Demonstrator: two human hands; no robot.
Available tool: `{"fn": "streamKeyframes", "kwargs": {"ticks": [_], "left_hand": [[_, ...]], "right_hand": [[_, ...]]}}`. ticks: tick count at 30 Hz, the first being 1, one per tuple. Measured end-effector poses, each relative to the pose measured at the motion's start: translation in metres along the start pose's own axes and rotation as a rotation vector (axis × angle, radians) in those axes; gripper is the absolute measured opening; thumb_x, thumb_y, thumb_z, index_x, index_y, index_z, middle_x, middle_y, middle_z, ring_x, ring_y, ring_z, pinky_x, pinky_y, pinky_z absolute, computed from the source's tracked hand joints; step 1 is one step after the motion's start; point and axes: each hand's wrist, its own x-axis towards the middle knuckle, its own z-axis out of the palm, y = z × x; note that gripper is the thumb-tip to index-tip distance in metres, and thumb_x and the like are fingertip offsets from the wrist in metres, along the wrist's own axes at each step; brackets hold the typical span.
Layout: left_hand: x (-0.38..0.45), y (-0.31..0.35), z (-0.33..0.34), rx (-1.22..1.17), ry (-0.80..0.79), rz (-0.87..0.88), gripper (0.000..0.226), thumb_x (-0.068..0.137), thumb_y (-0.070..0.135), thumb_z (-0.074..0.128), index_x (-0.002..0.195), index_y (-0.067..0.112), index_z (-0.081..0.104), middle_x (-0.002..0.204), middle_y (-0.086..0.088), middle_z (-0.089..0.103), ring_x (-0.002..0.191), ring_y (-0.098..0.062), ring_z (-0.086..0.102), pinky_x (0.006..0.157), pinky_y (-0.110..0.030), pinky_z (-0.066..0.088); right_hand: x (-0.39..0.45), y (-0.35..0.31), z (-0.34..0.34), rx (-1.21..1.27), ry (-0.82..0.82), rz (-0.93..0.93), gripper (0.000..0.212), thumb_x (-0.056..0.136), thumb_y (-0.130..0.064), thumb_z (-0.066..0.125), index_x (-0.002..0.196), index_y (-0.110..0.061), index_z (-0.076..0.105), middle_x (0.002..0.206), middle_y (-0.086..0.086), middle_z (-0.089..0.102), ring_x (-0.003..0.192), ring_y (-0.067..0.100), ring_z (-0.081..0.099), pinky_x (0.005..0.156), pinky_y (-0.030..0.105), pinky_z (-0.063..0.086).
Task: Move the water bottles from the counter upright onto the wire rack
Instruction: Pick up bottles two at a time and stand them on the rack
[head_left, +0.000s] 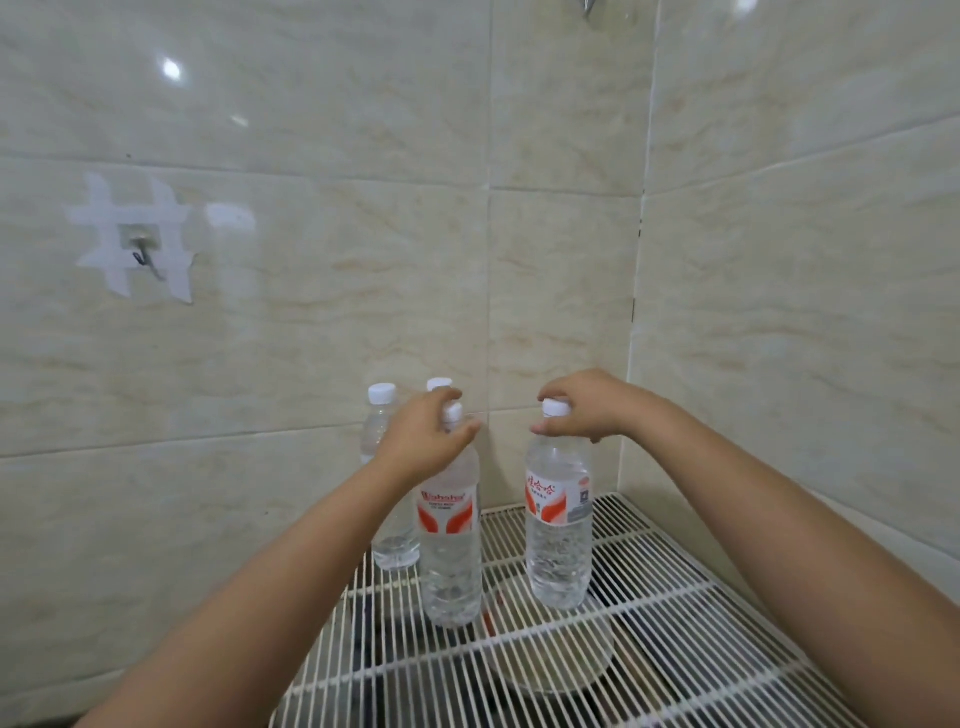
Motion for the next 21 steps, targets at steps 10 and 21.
{"fn": "streamKeyframes", "kwargs": {"ticks": [10,21], "left_hand": [[0.002,-0.015,-0.014,-0.073,-0.064,0.021,0.048,0.084,0.013,0.064,0.13,0.01,0.05,0.124,-0.01,0.059,0.109,-0.02,0.056,0.092,-0.028,0.043],[0.001,-0.003,0.006,0.255,0.145,-0.166,0.054,0.081,0.054,0.056,0.108,0.007,0.051,0.097,-0.01,0.061,0.093,-0.029,0.059,0.067,-0.034,0.043]], "right_hand": [[-0.003,0.006,0.003,-0.001,0.032,-0.109,0.037,0.091,-0.024,0.054,0.124,-0.009,0.054,0.134,0.007,0.053,0.125,0.022,0.044,0.099,0.03,0.035],[-0.007,0.008,0.001,0.074,-0.069,-0.196,0.046,0.093,-0.015,0.048,0.138,-0.019,0.037,0.145,0.002,0.041,0.133,0.018,0.038,0.105,0.027,0.03]]}}
